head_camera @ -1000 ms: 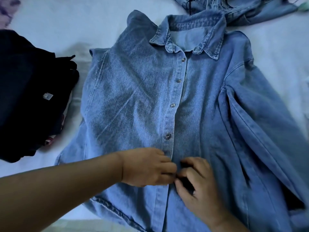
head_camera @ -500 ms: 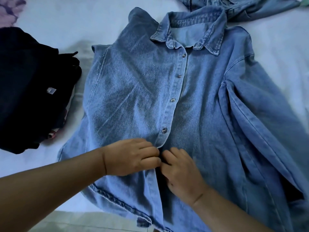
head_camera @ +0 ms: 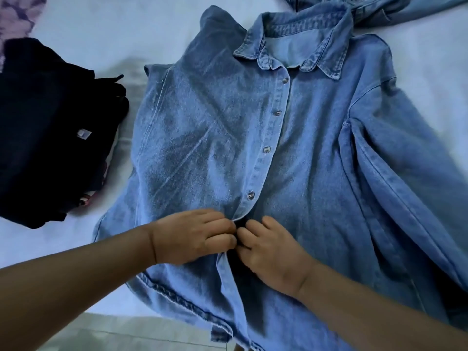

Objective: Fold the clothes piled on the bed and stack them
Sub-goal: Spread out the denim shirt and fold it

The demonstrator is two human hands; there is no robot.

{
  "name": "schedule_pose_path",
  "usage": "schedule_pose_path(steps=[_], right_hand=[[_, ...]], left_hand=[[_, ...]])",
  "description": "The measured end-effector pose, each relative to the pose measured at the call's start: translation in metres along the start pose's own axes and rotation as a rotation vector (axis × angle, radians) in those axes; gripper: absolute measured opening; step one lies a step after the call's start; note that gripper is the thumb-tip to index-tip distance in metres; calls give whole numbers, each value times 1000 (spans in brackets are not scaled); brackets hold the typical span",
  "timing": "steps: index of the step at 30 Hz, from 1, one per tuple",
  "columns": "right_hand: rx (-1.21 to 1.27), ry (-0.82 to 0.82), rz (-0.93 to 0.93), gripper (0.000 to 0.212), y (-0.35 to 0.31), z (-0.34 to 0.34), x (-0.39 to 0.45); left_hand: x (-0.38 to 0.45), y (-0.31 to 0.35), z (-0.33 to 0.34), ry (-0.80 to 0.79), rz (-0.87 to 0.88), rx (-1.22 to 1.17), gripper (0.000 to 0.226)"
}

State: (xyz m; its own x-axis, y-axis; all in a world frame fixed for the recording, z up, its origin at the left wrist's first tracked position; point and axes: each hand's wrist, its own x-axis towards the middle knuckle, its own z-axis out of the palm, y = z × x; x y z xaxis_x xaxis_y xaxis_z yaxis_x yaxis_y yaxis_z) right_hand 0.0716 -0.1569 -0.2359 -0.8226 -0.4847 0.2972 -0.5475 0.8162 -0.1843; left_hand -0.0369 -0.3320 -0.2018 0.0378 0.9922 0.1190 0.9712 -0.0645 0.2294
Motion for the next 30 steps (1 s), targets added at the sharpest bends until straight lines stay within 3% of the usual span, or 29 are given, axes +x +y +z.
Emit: schedule_pose_path(steps=[6, 11, 17, 19, 22, 24, 26, 30], right_hand=[[115, 174, 146, 2, -6, 9, -8], [230, 314, 309, 8, -13, 2, -22], [233, 375, 379, 9, -19, 1, -28], [239, 395, 392, 14, -20, 1, -27], [272, 397, 405, 26, -19, 2, -28], [306, 391, 406, 18, -19, 4, -29], [331, 377, 418, 11, -19, 6, -31], [308, 351, 487, 23, -21, 8, -30]], left_hand=[[2, 4, -1, 8, -62, -41, 23], [19, 9, 2, 6, -69, -121, 23], [31, 6, -1, 20, 24, -160, 18], [29, 9, 2, 60, -56, -253, 8], [25, 19, 4, 221, -351, -468, 17], [25, 24, 6, 289, -443, -402, 18], [25, 26, 10, 278, -404, -300, 14], [21, 30, 16, 247, -354, -205, 24]])
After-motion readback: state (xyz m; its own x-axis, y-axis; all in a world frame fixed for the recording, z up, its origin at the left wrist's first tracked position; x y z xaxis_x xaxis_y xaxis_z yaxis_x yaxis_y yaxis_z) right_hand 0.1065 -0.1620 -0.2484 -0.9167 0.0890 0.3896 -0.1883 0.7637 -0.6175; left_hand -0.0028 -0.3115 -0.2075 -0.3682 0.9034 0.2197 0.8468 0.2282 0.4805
